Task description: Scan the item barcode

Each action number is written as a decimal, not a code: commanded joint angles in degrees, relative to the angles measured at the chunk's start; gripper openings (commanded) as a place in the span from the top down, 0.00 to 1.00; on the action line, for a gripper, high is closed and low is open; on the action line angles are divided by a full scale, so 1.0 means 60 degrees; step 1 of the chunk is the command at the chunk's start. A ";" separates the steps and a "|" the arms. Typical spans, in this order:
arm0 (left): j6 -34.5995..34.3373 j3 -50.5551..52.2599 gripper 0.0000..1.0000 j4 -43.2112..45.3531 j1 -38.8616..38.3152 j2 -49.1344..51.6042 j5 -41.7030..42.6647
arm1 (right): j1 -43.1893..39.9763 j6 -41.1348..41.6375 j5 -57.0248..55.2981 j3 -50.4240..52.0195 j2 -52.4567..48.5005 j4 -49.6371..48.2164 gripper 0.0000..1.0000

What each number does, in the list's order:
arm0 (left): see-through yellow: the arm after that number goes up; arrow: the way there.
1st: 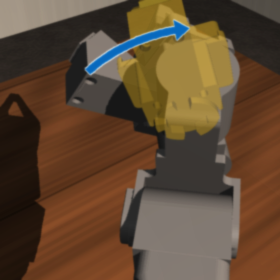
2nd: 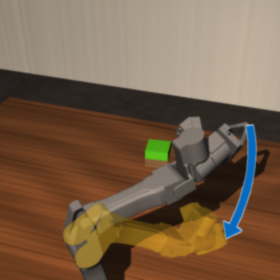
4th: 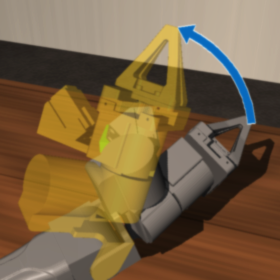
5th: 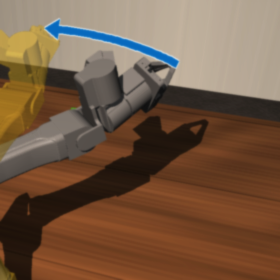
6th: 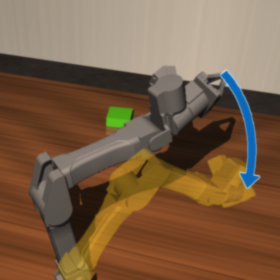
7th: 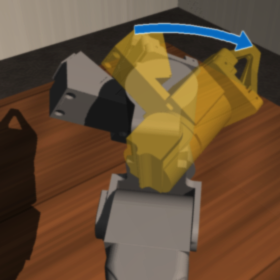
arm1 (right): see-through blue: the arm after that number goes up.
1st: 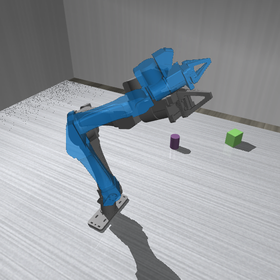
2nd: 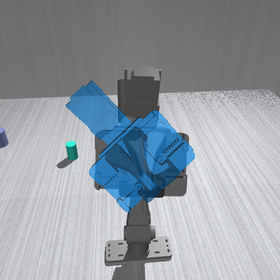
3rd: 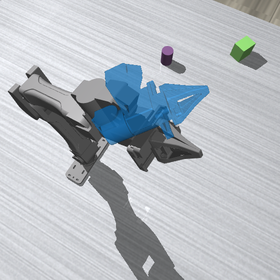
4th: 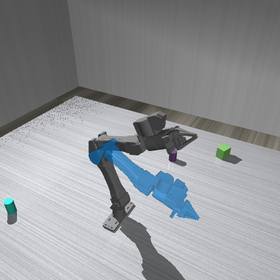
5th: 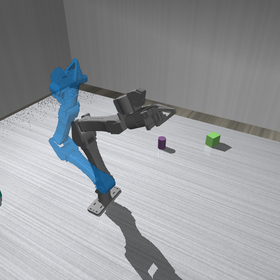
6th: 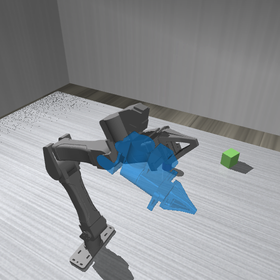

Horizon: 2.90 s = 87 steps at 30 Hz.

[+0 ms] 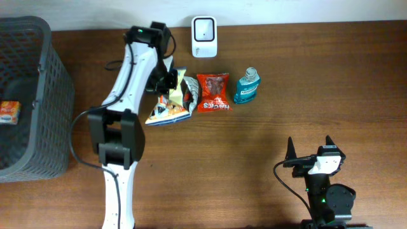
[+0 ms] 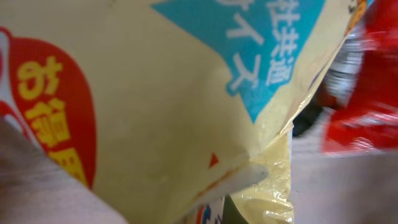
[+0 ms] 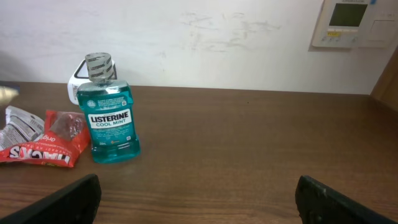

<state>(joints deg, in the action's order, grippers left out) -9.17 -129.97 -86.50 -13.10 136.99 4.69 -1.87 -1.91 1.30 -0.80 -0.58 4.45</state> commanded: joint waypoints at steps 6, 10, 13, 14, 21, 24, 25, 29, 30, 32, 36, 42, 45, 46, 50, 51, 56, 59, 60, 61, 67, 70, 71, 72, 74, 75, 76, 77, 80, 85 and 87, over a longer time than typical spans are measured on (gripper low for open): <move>0.0084 -0.0069 0.22 -0.0200 -0.0011 0.0528 -0.1789 | 0.0062 -0.0029 -0.0087 0.0076 0.0062 0.0018 0.01; 0.0084 -0.0433 0.01 -0.0470 0.0131 0.0525 -0.1789 | 0.0058 -0.0029 -0.0087 0.0076 0.0062 0.0018 0.01; 0.0084 -0.2178 0.01 -0.1559 0.0452 0.0525 -0.1778 | 0.0058 -0.0033 -0.0087 0.0076 0.0062 0.0018 0.02; 0.0091 -0.3005 0.01 -0.1708 0.0601 0.0510 -0.1701 | 0.0058 -0.0029 -0.0087 0.0076 0.0062 0.0018 0.01; 0.0120 -0.7526 0.10 -0.1657 0.1552 -0.0280 -0.1264 | 0.0058 -0.0033 -0.0087 0.0076 0.0062 0.0018 0.02; 0.0117 -0.8291 0.07 -0.0787 0.2357 -0.0933 -0.2310 | 0.0058 -0.0029 -0.0087 0.0076 0.0062 0.0018 0.01; 0.0117 -0.8295 0.04 -0.0506 0.2601 -0.1111 -0.2645 | 0.0058 -0.0029 -0.0087 0.0076 0.0062 0.0015 0.01; -0.0273 -0.8284 0.01 0.0273 0.4153 -0.1421 -0.3260 | 0.0058 -0.0033 -0.0091 0.0076 0.0062 0.0015 0.01; -0.0576 -0.8233 0.01 0.0251 0.4481 -0.1402 -0.3268 | 0.0058 -0.0033 -0.0087 0.0076 0.0062 0.0018 0.01; -0.2036 -0.7996 0.01 0.0047 0.5231 -0.1402 -0.4211 | 0.0058 -0.0033 -0.0087 0.0076 0.0062 0.0015 0.01; -0.2867 -0.7249 0.01 -0.0102 0.6451 -0.1402 -0.5227 | 0.0058 -0.0029 -0.0087 0.0076 0.0062 0.0018 0.01; -0.0761 -0.4543 0.00 0.0794 0.7329 -0.1384 -0.5253 | 0.0058 -0.0033 -0.0087 0.0076 0.0062 0.0015 0.01; 0.0903 -0.2874 0.01 0.1632 0.7337 -0.1384 -0.5249 | 0.0058 -0.0033 -0.0087 0.0076 0.0062 0.0018 0.01; 0.1577 -0.2087 0.02 0.2047 0.7337 -0.1384 -0.5253 | 0.0058 -0.0029 -0.0087 0.0076 0.0062 0.0018 0.01; 0.3085 0.0033 0.08 0.3337 0.7337 -0.1384 -0.5257 | 0.0058 -0.0033 -0.0087 0.0076 0.0062 0.0018 0.01; 0.3333 0.0528 0.08 0.3814 0.7340 -0.1384 -0.5257 | 0.0058 -0.0033 -0.0087 0.0076 0.0062 0.0018 0.02; 0.5770 0.2215 0.11 0.6273 0.7366 -0.1341 -0.4911 | 0.0058 -0.0029 -0.0087 0.0076 0.0062 0.0015 0.01; 0.6331 0.2725 0.25 0.7147 0.7380 -0.1220 -0.4652 | 0.0058 -0.0033 -0.0087 0.0076 0.0062 0.0018 0.01; 0.6335 0.2772 0.29 0.7333 0.7399 -0.1158 -0.4561 | 0.0058 -0.0033 -0.0087 0.0076 0.0062 0.0018 0.02; 0.6335 0.2772 0.31 0.7468 0.7420 -0.1107 -0.4568 | 0.0058 -0.0033 -0.0087 0.0076 0.0062 0.0018 0.01; 0.6339 0.2772 0.35 0.7766 0.7763 -0.0882 -0.4204 | 0.0058 -0.0033 -0.0087 0.0076 0.0062 0.0018 0.01; 0.6411 0.2772 0.34 0.7690 0.7949 -0.0678 -0.3730 | 0.0058 -0.0033 -0.0087 0.0076 0.0062 0.0018 0.01; 0.6524 0.2772 0.36 0.7657 0.7989 -0.0612 -0.3603 | 0.0058 -0.0033 -0.0087 0.0076 0.0062 0.0018 0.01; 0.6546 0.2772 0.36 0.7661 0.8032 -0.0510 -0.3384 | 0.0058 -0.0029 -0.0087 0.0076 0.0062 0.0018 0.01; 0.6546 0.2772 0.38 0.7672 0.8105 -0.0361 -0.3115 | 0.0058 -0.0033 -0.0087 0.0076 0.0062 0.0015 0.01; 0.6546 0.2772 0.39 0.7668 0.8116 -0.0310 -0.3053 | 0.0058 -0.0033 -0.0087 0.0076 0.0062 0.0018 0.01; 0.6550 0.2772 0.44 0.7694 0.8116 -0.0251 -0.3056 | 0.0058 -0.0033 -0.0087 0.0076 0.0062 0.0018 0.01; 0.6550 0.2772 0.50 0.7748 0.8116 -0.0197 -0.3060 | 0.0058 -0.0033 -0.0087 0.0076 0.0062 0.0018 0.01; 0.6550 0.2772 0.52 0.7785 0.8131 -0.0055 -0.3064 | 0.0058 -0.0033 -0.0087 0.0076 0.0062 0.0018 0.02; 0.6546 0.2772 0.63 0.7730 0.8171 0.0452 -0.4357 | 0.0058 -0.0033 -0.0087 0.0076 0.0062 0.0015 0.02; 0.6543 0.2772 0.68 0.7701 0.8193 0.0510 -0.4965 | 0.0058 -0.0033 -0.0087 0.0076 0.0062 0.0018 0.02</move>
<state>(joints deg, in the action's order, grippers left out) 29.87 -113.60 -39.55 35.27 136.90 -18.57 -1.87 -1.96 1.30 -0.80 -0.58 4.45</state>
